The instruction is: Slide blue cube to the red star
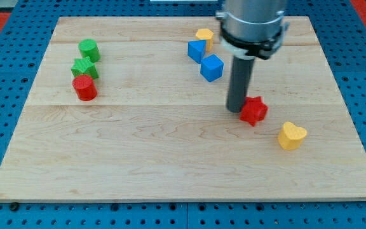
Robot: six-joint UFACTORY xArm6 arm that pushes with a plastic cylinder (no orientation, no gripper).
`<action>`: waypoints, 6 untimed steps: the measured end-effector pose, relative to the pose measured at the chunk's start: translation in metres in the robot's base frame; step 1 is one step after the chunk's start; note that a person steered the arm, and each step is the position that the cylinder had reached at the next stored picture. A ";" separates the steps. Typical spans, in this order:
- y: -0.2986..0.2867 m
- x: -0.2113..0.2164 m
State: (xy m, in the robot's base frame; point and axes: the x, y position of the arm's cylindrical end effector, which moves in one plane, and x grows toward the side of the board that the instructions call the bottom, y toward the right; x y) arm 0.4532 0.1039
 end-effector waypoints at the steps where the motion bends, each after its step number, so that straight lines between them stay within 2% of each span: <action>1: 0.030 0.000; 2: 0.035 -0.002; 3: -0.023 -0.045; 4: -0.114 -0.046; 5: -0.154 -0.078; 6: -0.126 -0.101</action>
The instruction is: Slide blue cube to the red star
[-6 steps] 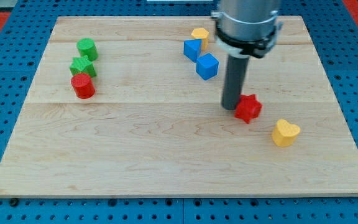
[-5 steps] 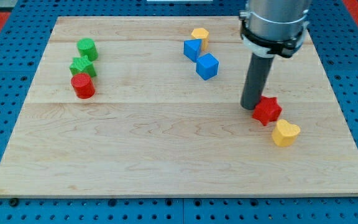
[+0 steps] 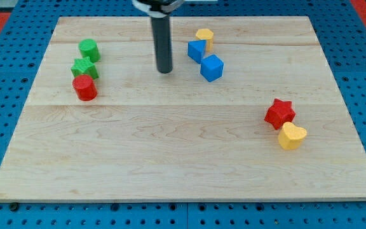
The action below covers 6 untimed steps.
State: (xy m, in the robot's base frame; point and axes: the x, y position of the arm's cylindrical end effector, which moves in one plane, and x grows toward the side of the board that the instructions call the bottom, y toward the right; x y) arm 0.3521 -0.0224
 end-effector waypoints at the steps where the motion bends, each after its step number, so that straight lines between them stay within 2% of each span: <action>1: 0.033 -0.002; 2: 0.035 -0.013; 4: 0.100 0.032; 6: 0.102 -0.023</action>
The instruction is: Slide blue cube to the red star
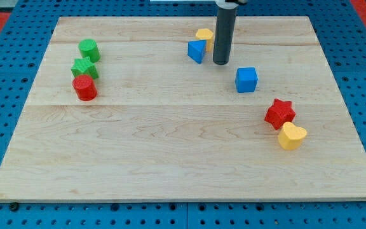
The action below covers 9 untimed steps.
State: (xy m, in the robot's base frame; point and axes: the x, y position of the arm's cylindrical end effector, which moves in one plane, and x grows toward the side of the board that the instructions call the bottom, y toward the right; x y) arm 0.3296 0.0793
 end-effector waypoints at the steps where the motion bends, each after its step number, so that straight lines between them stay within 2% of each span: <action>1: 0.021 0.030; 3: 0.051 0.060; 4: 0.014 0.045; 6: 0.011 0.093; 9: 0.062 0.093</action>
